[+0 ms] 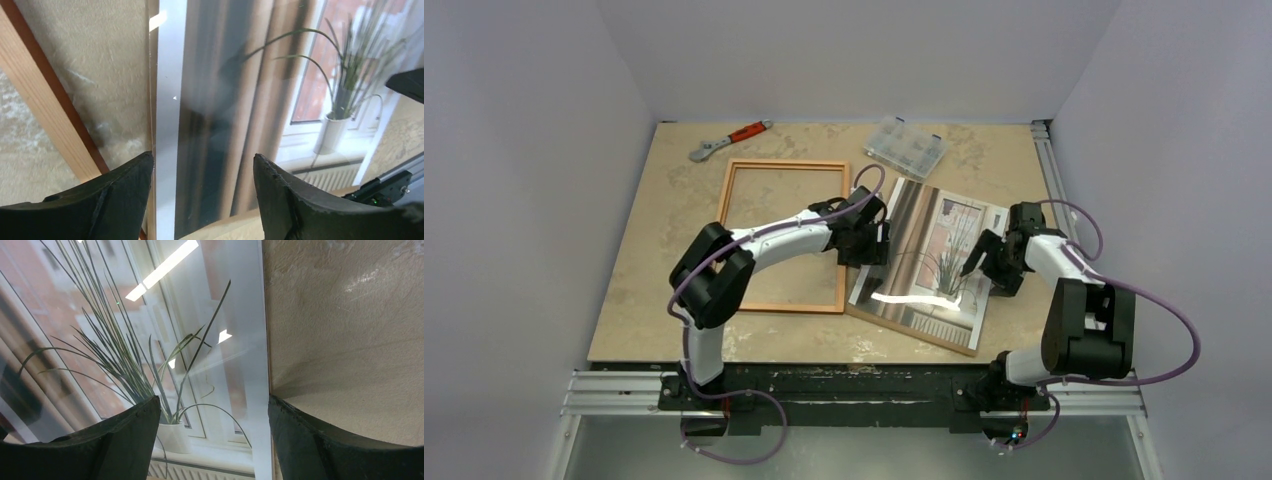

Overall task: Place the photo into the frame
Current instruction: Pick up the photo frame item at the center of the board.

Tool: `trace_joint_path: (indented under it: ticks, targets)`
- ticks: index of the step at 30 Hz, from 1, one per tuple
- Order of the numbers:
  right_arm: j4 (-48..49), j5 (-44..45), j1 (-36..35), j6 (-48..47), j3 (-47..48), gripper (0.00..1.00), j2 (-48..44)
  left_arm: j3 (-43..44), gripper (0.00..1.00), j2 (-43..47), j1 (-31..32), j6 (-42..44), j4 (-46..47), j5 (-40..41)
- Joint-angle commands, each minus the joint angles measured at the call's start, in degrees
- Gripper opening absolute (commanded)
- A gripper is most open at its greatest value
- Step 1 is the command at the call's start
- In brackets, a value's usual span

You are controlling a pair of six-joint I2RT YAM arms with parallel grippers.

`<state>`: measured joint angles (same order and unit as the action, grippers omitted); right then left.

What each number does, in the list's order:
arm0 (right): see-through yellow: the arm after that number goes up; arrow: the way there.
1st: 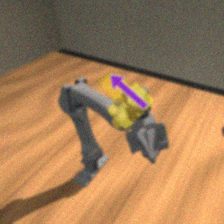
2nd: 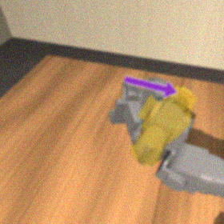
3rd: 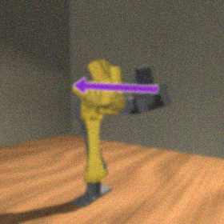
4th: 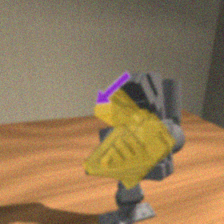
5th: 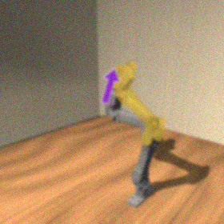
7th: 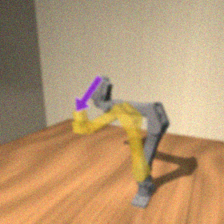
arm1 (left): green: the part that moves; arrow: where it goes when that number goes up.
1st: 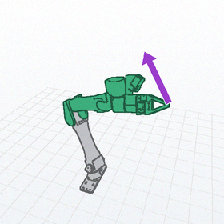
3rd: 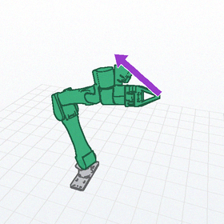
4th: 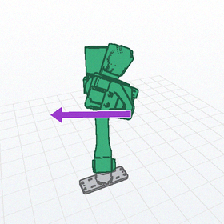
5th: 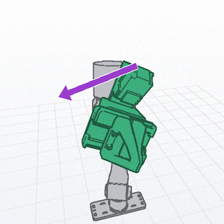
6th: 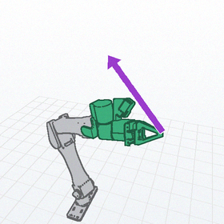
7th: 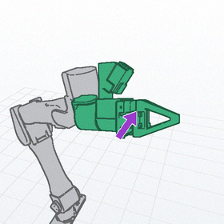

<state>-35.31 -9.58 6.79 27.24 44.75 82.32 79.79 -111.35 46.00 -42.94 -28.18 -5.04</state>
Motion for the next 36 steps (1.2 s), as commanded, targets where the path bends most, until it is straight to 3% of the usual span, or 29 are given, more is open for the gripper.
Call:
trace_joint_path:
  ticks: [1,18,28,36]
  targets:
    - [3.46,-3.93,-1.58,0.09,-2.41,0.76,1.78,0.48,0.71,7.4,2.4,-1.19,0.57,0.86]
    - [1.55,-5.45,-5.14,-1.03,-2.77,0.77,-0.63,-9.47,0.68,17.72,2.44,-5.69,4.01,2.1]
    - [3.04,-8.14,-5.2,-0.87,-4.91,0.77,0.06,-24.68,0.57,23.96,-1.4,-15.22,26.49,-5.53]
    - [4.4,-11.3,-5.2,-0.53,-5.63,0.77,1.56,-32.12,0.56,25.53,-3.81,-19.82,41.35,-12.14]
